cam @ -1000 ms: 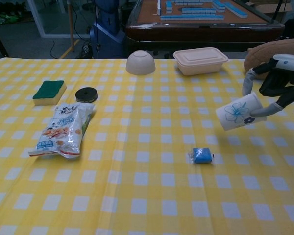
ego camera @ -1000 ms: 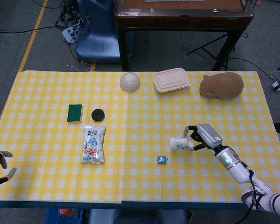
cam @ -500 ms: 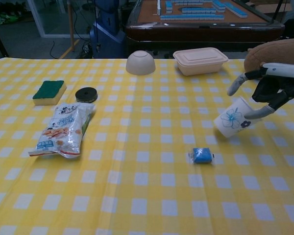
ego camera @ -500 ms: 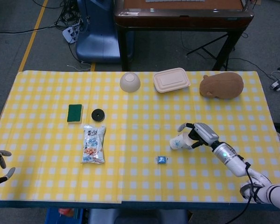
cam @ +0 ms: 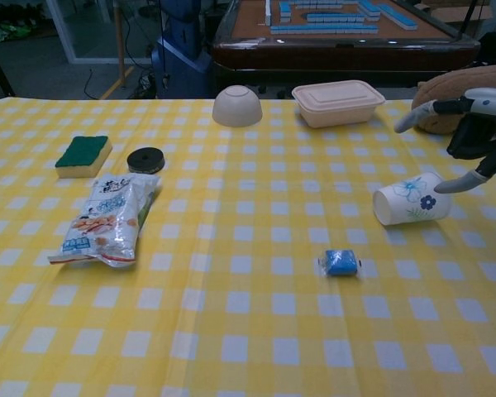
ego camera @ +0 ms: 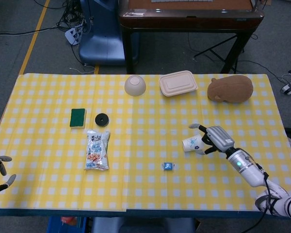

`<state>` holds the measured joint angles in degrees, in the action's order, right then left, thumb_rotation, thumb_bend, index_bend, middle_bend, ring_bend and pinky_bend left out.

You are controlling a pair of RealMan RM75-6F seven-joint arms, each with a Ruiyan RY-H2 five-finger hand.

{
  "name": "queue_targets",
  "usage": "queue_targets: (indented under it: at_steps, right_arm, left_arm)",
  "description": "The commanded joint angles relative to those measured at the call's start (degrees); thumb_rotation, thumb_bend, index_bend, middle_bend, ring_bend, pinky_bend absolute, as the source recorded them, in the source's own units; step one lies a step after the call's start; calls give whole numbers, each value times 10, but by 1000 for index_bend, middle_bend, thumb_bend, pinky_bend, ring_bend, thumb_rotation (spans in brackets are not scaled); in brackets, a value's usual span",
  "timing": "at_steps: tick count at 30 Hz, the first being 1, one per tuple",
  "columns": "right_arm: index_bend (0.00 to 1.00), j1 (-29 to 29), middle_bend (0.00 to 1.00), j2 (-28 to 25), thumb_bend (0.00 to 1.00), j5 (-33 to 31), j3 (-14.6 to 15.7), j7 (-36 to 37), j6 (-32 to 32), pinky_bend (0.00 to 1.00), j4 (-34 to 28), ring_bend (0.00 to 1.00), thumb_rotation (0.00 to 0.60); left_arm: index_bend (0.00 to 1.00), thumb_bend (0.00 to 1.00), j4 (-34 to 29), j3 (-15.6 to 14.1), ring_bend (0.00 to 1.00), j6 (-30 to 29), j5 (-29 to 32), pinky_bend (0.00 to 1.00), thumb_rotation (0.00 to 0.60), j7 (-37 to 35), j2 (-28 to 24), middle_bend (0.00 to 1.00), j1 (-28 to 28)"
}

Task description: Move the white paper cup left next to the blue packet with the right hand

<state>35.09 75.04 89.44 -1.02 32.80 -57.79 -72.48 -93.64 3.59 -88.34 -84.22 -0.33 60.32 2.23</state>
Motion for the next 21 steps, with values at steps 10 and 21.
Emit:
queue_targets:
  at_steps: [10,21]
  right_arm:
    - [298,21,1000,-43,0,-211,-41,-528,61,1000,-192,1000,600]
    - [298,76,1000,11,0,-344,-47,-675,83,1000,-181,1000,600]
  left_arm:
    - [454,247,-3,0,490,0,1,619,600,-5,-4,624,-2]
    - [454,246,-3,4,490,-3,5,619,600,-21,-11,624,-4]
